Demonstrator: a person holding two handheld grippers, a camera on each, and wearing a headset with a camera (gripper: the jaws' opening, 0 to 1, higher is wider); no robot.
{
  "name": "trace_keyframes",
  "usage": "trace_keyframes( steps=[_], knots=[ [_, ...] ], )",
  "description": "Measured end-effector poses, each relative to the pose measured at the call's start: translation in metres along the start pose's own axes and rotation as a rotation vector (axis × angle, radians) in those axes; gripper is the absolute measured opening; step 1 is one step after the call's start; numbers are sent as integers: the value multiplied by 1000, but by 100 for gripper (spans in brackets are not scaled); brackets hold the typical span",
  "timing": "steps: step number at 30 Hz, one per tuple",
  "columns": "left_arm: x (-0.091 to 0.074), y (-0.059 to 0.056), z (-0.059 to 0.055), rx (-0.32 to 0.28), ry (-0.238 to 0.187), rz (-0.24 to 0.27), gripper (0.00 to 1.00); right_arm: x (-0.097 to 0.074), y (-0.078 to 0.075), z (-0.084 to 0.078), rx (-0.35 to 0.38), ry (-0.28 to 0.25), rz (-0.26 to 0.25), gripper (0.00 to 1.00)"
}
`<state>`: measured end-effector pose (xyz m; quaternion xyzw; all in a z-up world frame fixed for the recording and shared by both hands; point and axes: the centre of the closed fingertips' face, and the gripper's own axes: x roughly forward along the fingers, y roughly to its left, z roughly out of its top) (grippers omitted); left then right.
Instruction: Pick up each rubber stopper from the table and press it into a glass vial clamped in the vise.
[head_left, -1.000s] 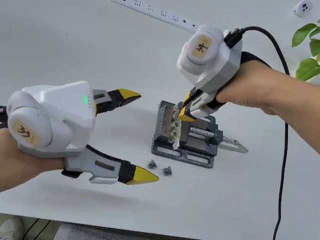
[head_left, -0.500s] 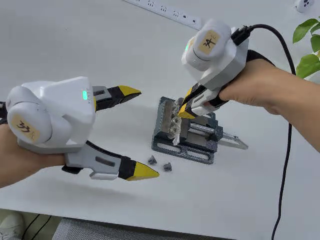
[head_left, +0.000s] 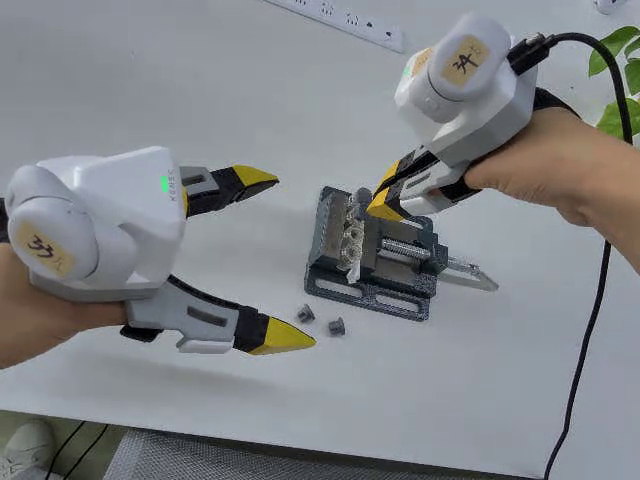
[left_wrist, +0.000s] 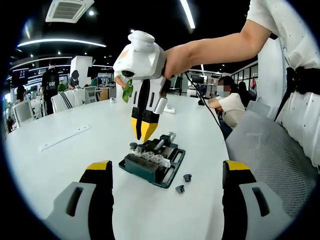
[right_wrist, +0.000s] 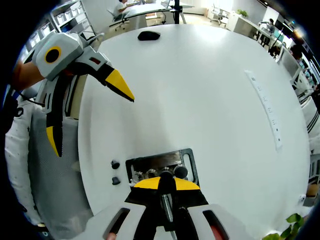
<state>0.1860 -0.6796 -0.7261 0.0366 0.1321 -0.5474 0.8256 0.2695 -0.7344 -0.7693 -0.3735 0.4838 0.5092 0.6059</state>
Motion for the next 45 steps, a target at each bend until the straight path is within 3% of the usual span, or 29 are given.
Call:
trace_keyframes(
  steps=[28, 45],
  knots=[
    [1, 2, -3, -13, -1, 1, 89, 12, -1, 0, -1, 10, 14, 0],
    [3, 4, -2, -18, -14, 1, 88, 12, 0, -1, -19, 66, 24, 0]
  ],
)
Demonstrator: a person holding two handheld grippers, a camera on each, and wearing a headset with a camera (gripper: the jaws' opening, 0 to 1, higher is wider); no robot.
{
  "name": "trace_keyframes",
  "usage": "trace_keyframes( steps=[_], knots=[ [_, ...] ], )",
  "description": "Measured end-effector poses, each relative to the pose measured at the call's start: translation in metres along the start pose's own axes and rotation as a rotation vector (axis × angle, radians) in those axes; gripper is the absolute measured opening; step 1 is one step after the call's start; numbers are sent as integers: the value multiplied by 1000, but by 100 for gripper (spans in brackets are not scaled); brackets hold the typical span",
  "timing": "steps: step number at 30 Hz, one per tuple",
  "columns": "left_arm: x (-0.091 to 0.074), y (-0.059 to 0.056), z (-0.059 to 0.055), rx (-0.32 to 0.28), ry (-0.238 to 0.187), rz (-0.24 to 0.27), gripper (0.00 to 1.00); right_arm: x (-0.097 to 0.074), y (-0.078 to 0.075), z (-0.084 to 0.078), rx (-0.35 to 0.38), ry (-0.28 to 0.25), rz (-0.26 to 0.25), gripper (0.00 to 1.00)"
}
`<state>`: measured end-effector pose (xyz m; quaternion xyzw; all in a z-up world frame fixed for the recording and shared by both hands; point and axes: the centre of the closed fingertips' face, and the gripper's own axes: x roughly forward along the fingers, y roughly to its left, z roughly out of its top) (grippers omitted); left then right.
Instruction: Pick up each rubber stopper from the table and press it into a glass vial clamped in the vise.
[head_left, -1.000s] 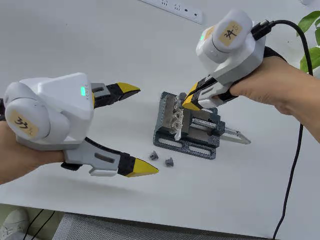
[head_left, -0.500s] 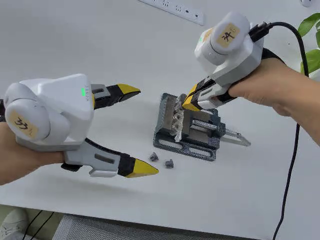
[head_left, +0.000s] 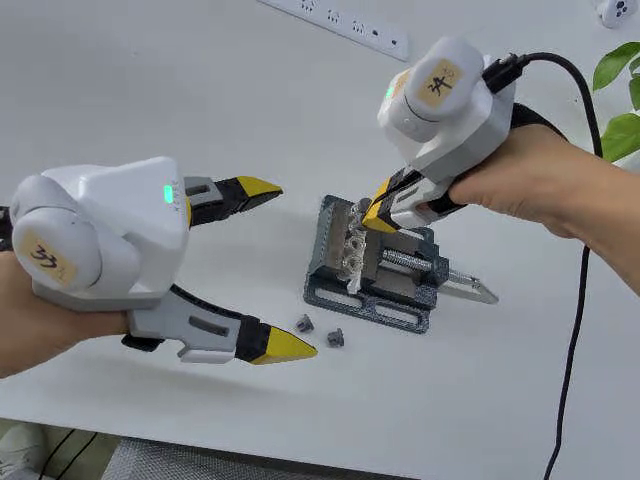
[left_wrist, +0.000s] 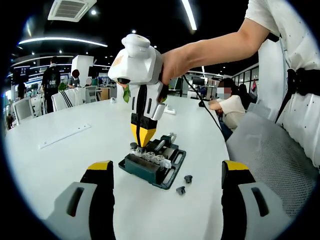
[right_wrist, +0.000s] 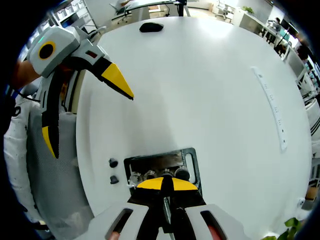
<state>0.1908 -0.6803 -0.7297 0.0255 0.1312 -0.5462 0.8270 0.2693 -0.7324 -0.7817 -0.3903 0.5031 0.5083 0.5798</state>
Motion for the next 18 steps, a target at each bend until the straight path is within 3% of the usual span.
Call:
trace_keyframes(
  steps=[18],
  knots=[
    [-1, 3, 2, -4, -6, 10, 87, 3, 1, 1, -43, 58, -13, 0]
  ],
)
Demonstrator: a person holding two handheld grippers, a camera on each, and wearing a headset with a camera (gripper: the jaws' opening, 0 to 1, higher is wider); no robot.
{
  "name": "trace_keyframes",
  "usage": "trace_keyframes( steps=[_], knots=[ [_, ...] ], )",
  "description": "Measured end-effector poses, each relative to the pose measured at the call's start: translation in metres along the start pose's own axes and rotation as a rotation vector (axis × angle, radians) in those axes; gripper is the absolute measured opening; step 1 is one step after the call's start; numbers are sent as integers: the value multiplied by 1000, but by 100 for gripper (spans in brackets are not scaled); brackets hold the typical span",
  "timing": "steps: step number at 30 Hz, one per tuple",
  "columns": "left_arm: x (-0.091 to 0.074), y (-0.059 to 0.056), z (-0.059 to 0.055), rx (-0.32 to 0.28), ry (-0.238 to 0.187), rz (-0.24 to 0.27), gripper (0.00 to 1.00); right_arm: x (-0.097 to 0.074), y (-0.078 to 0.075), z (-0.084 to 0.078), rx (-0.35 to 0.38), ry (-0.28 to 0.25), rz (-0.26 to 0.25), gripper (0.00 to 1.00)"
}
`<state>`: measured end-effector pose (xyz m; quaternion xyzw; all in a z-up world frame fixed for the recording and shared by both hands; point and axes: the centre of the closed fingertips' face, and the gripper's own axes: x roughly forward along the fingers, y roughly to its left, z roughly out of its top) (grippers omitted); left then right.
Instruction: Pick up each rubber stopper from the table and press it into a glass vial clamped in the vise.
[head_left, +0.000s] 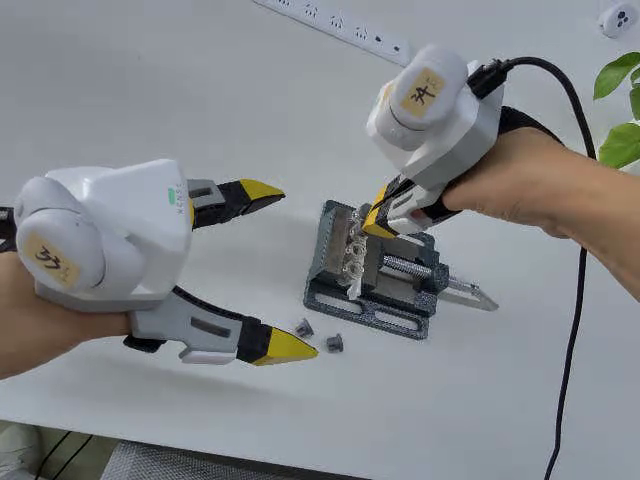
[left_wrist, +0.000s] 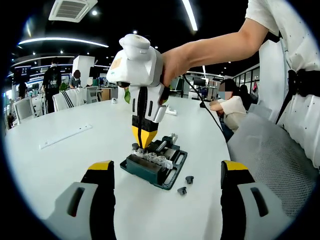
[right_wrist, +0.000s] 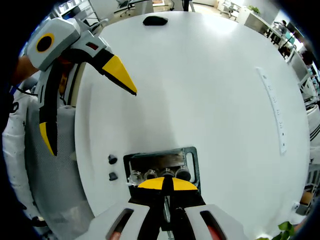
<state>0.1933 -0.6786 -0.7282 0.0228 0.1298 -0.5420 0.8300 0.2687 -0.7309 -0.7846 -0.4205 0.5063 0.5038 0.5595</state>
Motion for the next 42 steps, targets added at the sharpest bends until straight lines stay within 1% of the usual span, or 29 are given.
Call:
trace_keyframes(
  steps=[5, 6, 8, 12, 16, 20, 22, 23, 25, 27, 29, 30, 31, 32, 34, 35, 36, 38, 42],
  knots=[
    [0, 1, 0, 2, 1, 1, 86, 0, 1, 0, 16, -21, 0, 0],
    [1, 0, 1, 2, -1, 1, 86, 0, 1, 0, -2, -20, -7, 0],
    [1, 0, 1, 3, -2, 0, 86, 0, 2, 0, -31, -4, -18, 0],
    [1, 1, 2, 2, -4, 2, 86, 0, 3, 0, -39, 22, -23, 0],
    [0, 2, 1, 2, -3, 6, 86, 0, 2, -1, -28, 18, -16, 0],
    [0, 2, 2, 1, -5, 6, 85, 2, 2, 0, -40, 17, -31, 0],
    [0, 1, 2, 2, -5, 5, 85, 1, 2, 0, -33, 1, -32, 0],
    [1, 0, 3, 5, -5, 3, 85, 1, 1, -1, -14, -19, -29, 0],
    [2, -1, 5, 8, -8, 1, 86, 0, 1, -2, -6, -37, -28, 0],
    [2, -3, 6, 11, -8, -5, 86, 0, 1, -1, 6, -65, -35, 0],
    [1, -5, 6, 19, -1, -8, 86, 0, 0, -1, 23, -90, -55, 0],
    [1, -5, 6, 19, 3, -9, 86, 0, 0, -1, -1, -101, -60, 0],
    [0, -5, 6, 19, 4, -9, 86, -1, 0, -1, 21, -115, -64, 0],
    [0, -5, 6, 20, 5, -9, 86, -1, -1, -1, 38, -125, -69, 0],
    [-1, -6, 5, 25, 15, -8, 86, -1, 0, -1, 12, -138, -79, 0],
    [-2, -6, 4, 24, 16, -8, 86, -1, -1, 0, 21, -145, -77, 0],
    [-3, -5, 4, 23, 18, -7, 86, -1, -2, 0, 52, -161, -75, 0],
    [-4, -6, 4, 26, 23, -4, 86, -1, -3, -1, 50, -172, -74, 0],
    [-6, -5, 4, 25, 29, 3, 86, -1, -1, -1, 66, -201, -74, 0]
  ],
)
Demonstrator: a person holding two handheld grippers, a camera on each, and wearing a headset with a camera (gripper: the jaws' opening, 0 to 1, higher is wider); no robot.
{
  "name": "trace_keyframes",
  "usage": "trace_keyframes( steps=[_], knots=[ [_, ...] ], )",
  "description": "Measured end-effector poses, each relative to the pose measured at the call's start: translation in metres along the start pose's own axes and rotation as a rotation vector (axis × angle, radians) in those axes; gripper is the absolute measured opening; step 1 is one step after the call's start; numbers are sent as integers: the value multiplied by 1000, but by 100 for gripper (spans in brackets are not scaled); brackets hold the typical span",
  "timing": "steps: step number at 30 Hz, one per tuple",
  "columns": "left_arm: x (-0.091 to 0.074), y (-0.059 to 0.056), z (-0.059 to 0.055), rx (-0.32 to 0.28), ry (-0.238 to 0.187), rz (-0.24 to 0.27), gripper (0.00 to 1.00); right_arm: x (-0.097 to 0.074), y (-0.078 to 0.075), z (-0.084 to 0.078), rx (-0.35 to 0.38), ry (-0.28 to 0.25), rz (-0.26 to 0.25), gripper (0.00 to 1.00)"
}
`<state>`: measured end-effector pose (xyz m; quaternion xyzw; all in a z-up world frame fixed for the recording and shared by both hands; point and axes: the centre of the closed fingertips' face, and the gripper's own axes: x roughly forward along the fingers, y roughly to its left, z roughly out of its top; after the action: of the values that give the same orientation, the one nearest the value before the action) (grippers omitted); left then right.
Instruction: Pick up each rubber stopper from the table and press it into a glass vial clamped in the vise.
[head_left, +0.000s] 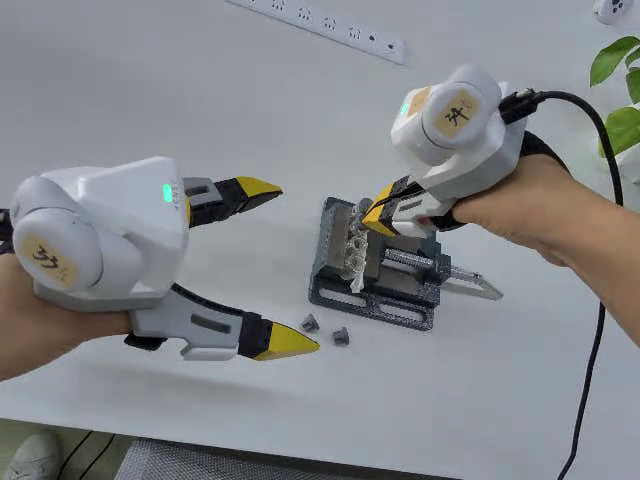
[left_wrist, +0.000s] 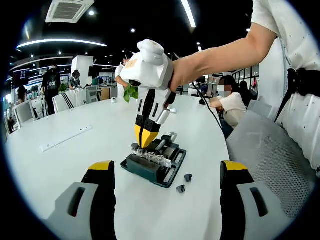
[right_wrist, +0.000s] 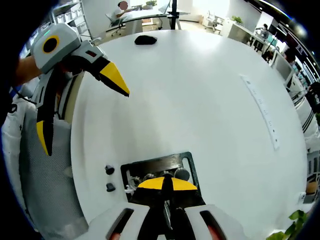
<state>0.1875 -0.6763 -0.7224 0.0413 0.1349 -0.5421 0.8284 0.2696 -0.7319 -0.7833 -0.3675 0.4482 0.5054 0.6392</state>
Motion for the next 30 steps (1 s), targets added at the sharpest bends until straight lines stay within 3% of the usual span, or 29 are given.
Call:
trace_keyframes(
  steps=[21, 26, 27, 30],
  knots=[
    [2, -2, 1, -7, -1, -1, 85, 0, 3, -3, -8, 17, 2, 0],
    [3, -1, 3, -7, -4, 4, 85, 1, 6, -1, -46, 51, -23, 0],
    [4, -1, 3, -6, -5, 3, 85, 1, 4, 0, -106, 71, -41, 0],
    [5, -2, 5, 0, -4, -1, 85, 2, 3, 0, -105, 71, -43, 0]
  ],
)
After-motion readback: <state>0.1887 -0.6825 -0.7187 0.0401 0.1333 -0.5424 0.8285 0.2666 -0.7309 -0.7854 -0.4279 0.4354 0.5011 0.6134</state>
